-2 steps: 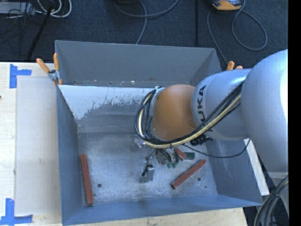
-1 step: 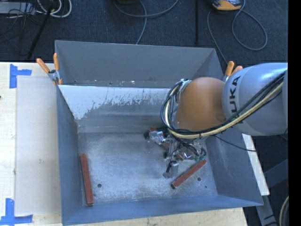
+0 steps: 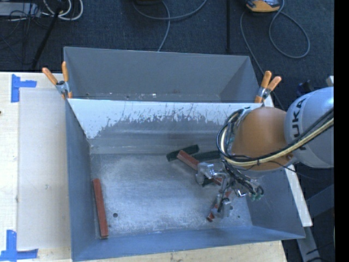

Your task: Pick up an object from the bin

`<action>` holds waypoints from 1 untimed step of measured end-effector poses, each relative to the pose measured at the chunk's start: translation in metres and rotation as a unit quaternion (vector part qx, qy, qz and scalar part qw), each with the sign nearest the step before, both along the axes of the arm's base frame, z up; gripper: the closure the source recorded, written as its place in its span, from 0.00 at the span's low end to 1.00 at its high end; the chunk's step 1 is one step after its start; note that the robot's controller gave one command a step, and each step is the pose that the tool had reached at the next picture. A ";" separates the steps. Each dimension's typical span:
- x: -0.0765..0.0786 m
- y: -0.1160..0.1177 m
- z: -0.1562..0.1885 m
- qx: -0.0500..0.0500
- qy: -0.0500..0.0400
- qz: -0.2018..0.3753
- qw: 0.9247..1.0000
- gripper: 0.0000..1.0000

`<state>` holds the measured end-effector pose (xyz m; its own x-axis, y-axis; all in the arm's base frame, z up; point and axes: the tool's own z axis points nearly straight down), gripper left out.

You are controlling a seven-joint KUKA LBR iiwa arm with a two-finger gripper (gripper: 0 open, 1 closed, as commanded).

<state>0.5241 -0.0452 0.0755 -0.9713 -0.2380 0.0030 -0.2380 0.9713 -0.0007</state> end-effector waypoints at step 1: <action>0.075 -0.025 -0.005 0.001 0.002 0.016 1.000 0.00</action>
Offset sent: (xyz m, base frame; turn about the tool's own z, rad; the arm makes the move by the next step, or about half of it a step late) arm 0.0735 -0.0255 -0.0055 -0.0335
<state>0.5990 -0.0698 0.0707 -0.9629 -0.2699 0.0059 -0.2699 0.9629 0.0030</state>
